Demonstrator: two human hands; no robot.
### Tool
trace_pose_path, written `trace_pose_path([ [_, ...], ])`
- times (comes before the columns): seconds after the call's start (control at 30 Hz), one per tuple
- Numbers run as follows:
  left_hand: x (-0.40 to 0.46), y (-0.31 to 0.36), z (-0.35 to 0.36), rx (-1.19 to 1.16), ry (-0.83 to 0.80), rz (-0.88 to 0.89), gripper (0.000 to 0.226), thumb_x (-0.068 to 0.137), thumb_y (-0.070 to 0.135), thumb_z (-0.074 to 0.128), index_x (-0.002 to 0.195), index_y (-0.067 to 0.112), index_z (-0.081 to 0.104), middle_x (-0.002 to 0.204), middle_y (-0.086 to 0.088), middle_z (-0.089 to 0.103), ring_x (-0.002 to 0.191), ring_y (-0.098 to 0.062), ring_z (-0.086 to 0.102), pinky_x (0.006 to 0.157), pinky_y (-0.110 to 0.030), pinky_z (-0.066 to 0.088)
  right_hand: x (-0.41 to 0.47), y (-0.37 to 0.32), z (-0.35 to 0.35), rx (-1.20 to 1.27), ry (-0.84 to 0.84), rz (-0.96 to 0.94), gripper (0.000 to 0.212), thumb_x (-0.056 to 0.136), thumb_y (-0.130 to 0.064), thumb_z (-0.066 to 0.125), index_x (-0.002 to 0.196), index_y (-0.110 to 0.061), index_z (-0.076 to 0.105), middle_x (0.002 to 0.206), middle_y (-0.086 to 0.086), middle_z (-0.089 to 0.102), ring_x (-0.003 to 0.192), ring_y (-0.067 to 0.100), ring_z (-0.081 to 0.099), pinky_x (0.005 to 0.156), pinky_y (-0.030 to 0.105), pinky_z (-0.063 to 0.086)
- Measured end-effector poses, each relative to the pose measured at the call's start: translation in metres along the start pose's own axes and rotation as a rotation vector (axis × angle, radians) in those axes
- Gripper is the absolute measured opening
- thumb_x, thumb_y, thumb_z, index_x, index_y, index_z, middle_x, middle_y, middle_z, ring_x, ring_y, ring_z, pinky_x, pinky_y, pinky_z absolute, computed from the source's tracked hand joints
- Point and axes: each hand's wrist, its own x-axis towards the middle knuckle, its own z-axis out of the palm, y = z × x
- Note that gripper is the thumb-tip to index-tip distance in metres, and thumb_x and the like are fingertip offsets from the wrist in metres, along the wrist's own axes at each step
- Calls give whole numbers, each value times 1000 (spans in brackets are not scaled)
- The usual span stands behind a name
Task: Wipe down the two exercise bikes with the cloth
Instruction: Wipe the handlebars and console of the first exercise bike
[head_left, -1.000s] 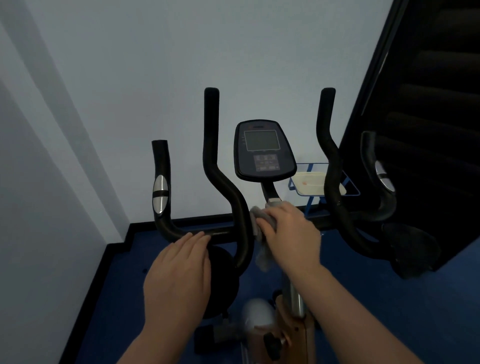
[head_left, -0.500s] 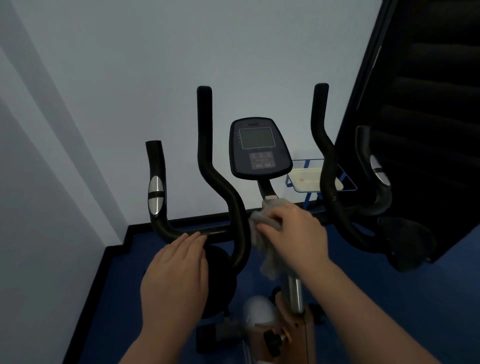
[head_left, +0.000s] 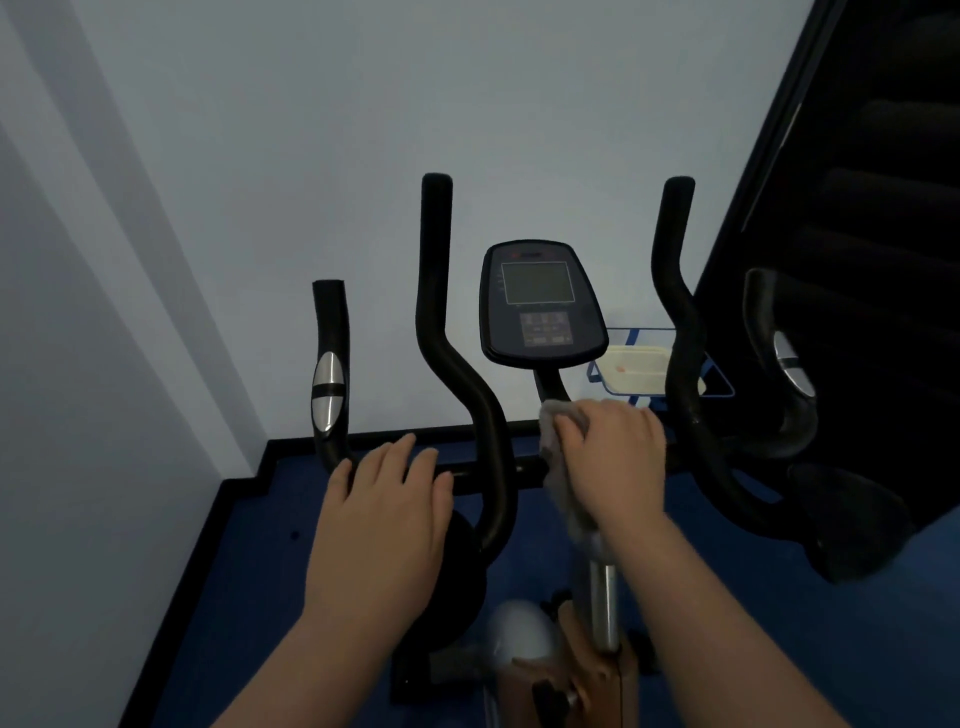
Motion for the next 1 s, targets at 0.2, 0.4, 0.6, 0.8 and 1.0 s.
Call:
trace_pose_path([
  [0.2,-7,-2,-2,-17,27,-16,41,97,34,35,114,17,68,121,-2,66,113,-21,61,97,-46,47,43,-1,-4,19,-354,137,32,97,-36,44,113,-22,68,111,7,68,104,25,56,107,38,33],
  [0.4,-9,-1,-3,-20,75,-7,45,92,34,32,104,18,72,108,0,71,102,-20,66,92,-46,50,-36,18,-12,174,52,-74,30,95,-31,56,123,-23,60,121,-8,62,113,9,55,119,35,11],
  [0.6,-7,-2,1,22,60,26,46,93,30,29,107,15,70,111,-2,70,104,-23,65,94,-48,48,-26,8,-14,191,35,-120,18,93,-26,60,109,-24,68,110,-6,68,104,-5,47,118,32,9],
  [0.8,-10,0,3,18,96,38,44,94,31,30,106,18,70,111,-1,70,105,-22,64,94,-47,47,-24,-5,-6,65,-55,-201,16,95,-27,54,103,-24,68,102,-8,67,102,10,58,118,29,6],
  [1.0,-8,-1,5,4,147,48,41,94,31,33,104,18,71,109,0,70,103,-21,65,92,-47,48,-28,5,-6,60,-9,-283,14,92,-25,62,102,-27,71,103,-12,69,103,6,59,120,37,10],
])
